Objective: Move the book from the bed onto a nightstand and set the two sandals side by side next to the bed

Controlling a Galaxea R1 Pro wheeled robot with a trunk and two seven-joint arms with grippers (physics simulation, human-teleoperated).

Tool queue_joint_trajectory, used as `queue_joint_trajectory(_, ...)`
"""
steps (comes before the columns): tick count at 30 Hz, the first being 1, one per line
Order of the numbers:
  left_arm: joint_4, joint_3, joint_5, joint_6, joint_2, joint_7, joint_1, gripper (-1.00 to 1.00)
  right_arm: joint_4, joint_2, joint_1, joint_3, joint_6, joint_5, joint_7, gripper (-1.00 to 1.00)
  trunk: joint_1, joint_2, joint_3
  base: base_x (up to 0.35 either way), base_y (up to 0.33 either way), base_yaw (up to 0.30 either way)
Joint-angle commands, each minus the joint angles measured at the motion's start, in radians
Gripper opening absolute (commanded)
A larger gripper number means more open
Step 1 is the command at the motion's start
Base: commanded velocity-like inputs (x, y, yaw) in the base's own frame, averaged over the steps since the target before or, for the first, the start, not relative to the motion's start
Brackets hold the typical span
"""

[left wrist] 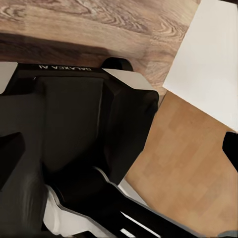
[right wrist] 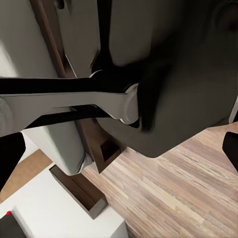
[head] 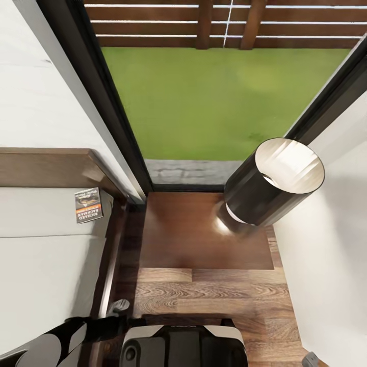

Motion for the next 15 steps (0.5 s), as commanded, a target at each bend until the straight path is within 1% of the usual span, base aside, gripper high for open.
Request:
queue_joint_trajectory(1,-0.001,0.010,-0.012,0.006,-0.004,-0.003,0.002,1.00,-0.001,0.000,0.000,-0.009,0.008,0.007,0.004,1.00,-0.003,0.006,0.002,0.000,0.000,0.000)
queue_joint_trajectory(8,-0.001,0.009,-0.013,0.005,-0.006,-0.004,0.009,1.00,-0.001,0.000,0.000,-0.009,0.008,0.007,0.005,1.00,-0.030,0.055,0.024,0.000,0.000,0.000)
queue_joint_trajectory(14,-0.001,0.010,-0.013,0.004,-0.006,-0.002,0.011,1.00,-0.001,0.001,0.000,-0.009,0.008,0.007,0.005,1.00,-0.030,0.055,0.024,0.000,0.000,0.000)
queue_joint_trajectory(15,-0.001,0.010,-0.013,0.004,-0.012,0.001,0.012,1.00,-0.001,0.000,0.000,-0.009,0.008,0.007,0.005,1.00,-0.030,0.055,0.024,0.000,0.000,0.000)
